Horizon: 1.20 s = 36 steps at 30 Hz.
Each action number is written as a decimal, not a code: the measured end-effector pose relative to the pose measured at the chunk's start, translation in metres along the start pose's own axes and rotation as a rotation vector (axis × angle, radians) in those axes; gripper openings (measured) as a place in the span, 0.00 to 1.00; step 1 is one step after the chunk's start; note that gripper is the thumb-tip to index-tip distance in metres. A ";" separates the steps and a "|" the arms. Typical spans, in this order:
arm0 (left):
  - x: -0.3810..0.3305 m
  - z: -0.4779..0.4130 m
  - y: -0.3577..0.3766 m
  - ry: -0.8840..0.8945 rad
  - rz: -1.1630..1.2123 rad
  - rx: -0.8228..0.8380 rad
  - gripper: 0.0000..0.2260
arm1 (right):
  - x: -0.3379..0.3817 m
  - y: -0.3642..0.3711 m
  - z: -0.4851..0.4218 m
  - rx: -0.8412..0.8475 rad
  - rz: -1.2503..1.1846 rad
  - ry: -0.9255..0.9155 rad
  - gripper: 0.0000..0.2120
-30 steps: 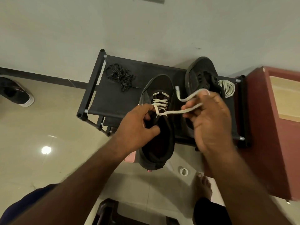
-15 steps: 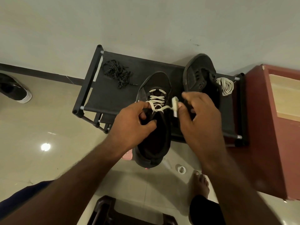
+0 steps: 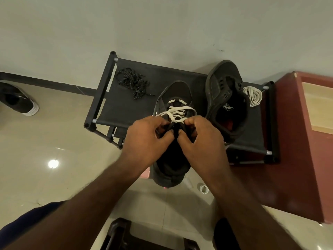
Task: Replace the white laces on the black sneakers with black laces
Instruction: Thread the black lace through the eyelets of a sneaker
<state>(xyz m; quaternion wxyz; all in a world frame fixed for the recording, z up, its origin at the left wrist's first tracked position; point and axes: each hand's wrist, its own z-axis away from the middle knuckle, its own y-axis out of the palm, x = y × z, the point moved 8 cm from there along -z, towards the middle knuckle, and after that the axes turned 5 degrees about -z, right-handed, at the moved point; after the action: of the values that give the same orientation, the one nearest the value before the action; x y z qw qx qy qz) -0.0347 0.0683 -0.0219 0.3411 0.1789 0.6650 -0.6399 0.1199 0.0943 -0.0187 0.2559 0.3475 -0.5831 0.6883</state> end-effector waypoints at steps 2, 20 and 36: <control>0.012 -0.002 -0.002 -0.116 0.126 -0.029 0.04 | -0.005 -0.003 -0.001 -0.051 -0.112 0.039 0.06; 0.010 -0.003 0.012 -0.343 0.912 0.281 0.05 | -0.010 0.014 0.000 -0.015 -0.026 -0.009 0.12; 0.089 -0.014 -0.069 -0.595 0.540 -0.399 0.14 | -0.017 0.014 -0.001 -0.030 -0.106 0.062 0.11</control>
<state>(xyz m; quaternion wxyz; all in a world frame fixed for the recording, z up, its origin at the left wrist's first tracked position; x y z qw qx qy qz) -0.1474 0.0558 -0.0331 0.7002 0.0848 0.5777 -0.4108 0.1199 0.0937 -0.0411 0.3152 0.3527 -0.5657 0.6755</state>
